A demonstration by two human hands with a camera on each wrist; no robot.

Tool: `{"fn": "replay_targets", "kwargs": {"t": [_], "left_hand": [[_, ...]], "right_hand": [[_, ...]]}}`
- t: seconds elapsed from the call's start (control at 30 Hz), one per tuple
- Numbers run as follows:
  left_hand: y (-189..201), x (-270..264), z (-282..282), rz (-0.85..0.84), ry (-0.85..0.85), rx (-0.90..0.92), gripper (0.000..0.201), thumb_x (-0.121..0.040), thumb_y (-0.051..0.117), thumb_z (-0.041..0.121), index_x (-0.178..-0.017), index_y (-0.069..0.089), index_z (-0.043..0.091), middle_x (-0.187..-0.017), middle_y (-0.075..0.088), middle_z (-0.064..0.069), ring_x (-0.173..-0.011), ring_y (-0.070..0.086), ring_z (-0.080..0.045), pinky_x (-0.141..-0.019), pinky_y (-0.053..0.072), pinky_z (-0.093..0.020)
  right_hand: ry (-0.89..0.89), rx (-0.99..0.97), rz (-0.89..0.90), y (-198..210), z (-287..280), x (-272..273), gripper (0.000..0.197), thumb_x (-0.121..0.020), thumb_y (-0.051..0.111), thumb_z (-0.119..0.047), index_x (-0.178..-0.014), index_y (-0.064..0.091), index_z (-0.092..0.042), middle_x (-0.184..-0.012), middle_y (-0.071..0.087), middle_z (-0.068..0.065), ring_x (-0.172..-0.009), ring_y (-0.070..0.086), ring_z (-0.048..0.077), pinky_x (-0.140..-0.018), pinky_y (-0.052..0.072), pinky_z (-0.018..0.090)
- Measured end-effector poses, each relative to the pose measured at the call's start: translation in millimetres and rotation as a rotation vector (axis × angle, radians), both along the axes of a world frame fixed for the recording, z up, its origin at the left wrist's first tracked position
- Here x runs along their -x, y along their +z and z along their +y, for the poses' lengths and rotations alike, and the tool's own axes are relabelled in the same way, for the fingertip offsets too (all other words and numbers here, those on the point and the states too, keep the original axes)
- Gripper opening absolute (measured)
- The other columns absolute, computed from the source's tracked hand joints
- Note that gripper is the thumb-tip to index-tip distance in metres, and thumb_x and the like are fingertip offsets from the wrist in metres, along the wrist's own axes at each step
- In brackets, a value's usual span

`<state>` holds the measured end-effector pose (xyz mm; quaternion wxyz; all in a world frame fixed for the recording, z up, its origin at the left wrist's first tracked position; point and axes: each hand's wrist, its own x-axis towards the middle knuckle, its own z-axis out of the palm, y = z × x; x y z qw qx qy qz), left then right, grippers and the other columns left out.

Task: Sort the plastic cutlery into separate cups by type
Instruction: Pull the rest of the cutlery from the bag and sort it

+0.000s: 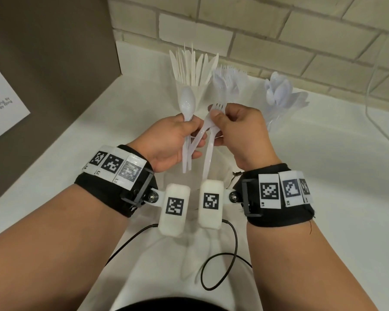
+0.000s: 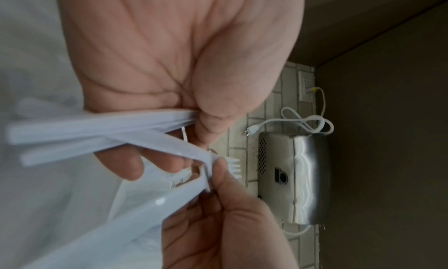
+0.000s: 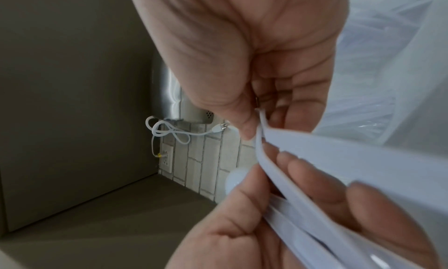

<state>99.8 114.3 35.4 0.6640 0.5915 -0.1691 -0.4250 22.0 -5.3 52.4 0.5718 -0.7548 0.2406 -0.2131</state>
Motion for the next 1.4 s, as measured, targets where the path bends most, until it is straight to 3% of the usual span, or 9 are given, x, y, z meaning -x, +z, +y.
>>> {"fn": "replay_targets", "kwargs": {"t": [0.1,0.27,0.57,0.7,0.9,1.07,1.17,1.23,1.4], "left_hand": [[0,-2,2,0.052,-0.014,0.034,0.023,-0.101,0.042,0.023,-0.096,0.062,0.013,-0.081,0.063,-0.002,-0.072,0.061,-0.014,-0.080,0.054,-0.037],[0,-2,1,0.037,0.083,-0.015,0.022,-0.101,0.044,0.028,-0.095,0.059,0.013,-0.066,0.046,0.001,-0.061,0.049,-0.015,-0.077,0.055,-0.041],[8,-5,-5,0.000,0.116,-0.045,0.035,-0.097,0.043,0.046,-0.101,0.054,0.013,-0.062,0.036,0.003,-0.048,0.033,-0.008,-0.051,0.036,-0.027],[8,-5,-11,-0.010,0.077,-0.051,0.040,-0.096,0.042,0.049,-0.102,0.056,0.012,-0.061,0.036,0.004,-0.049,0.032,-0.009,-0.050,0.033,-0.027],[6,-7,-14,0.012,0.041,-0.067,0.042,-0.095,0.042,0.050,-0.102,0.057,0.011,-0.061,0.036,0.003,-0.049,0.033,-0.009,-0.049,0.034,-0.027],[3,-10,-16,0.064,0.073,-0.053,0.052,-0.094,0.039,0.055,-0.105,0.058,0.008,-0.061,0.036,0.003,-0.048,0.031,-0.010,-0.048,0.032,-0.026],[0,-13,-15,0.080,0.078,-0.035,0.059,-0.094,0.035,0.058,-0.108,0.061,0.006,-0.059,0.037,0.003,-0.047,0.032,-0.010,-0.047,0.032,-0.026],[-1,-14,-15,0.098,0.071,-0.024,0.060,-0.094,0.034,0.057,-0.109,0.062,0.006,-0.059,0.038,0.002,-0.047,0.033,-0.010,-0.046,0.033,-0.025],[-3,-12,-16,0.122,0.038,-0.029,0.058,-0.098,0.033,0.053,-0.109,0.064,0.005,-0.059,0.037,0.001,-0.048,0.031,-0.011,-0.045,0.033,-0.025]], "right_hand": [[-0.006,-0.048,0.006,2,-4,2,0.028,-0.095,0.055,-0.013,-0.103,0.058,0.014,-0.096,0.062,0.035,-0.079,0.067,0.042,-0.064,0.061,0.041],[-0.015,-0.050,0.024,10,-16,8,0.016,-0.095,0.056,-0.016,-0.104,0.070,-0.017,-0.082,0.067,-0.002,-0.062,0.055,0.012,-0.057,0.050,0.026],[-0.489,0.263,-0.335,40,-106,-29,0.017,-0.092,0.038,-0.018,-0.092,0.052,-0.030,-0.087,0.066,0.008,-0.071,0.061,0.020,-0.066,0.054,0.034],[-0.414,0.359,-0.458,26,-125,-60,0.017,-0.096,0.031,-0.009,-0.098,0.046,-0.016,-0.072,0.047,-0.006,-0.062,0.046,0.008,-0.062,0.044,0.020],[-0.427,0.418,-0.466,5,-130,-93,0.017,-0.099,0.033,-0.008,-0.101,0.047,-0.018,-0.081,0.055,0.003,-0.066,0.051,0.012,-0.062,0.045,0.013],[-0.357,0.419,-0.146,-23,-125,-109,0.055,-0.082,0.030,0.013,-0.123,0.043,-0.020,-0.075,0.048,0.000,-0.065,0.049,0.013,-0.063,0.045,0.020],[-0.318,0.590,0.206,-33,-125,-115,0.055,-0.084,0.033,0.008,-0.131,0.046,-0.017,-0.109,0.058,0.008,-0.101,0.057,0.024,-0.090,0.046,0.033],[-0.323,0.672,0.383,-36,-125,-116,0.049,-0.090,0.037,-0.002,-0.135,0.044,-0.017,-0.135,0.050,0.007,-0.128,0.044,0.024,-0.112,0.027,0.043],[-0.328,0.666,0.477,-39,-122,-112,0.051,-0.097,0.034,-0.017,-0.147,0.028,-0.013,-0.146,0.039,0.007,-0.139,0.032,0.023,-0.118,0.015,0.046]]}}
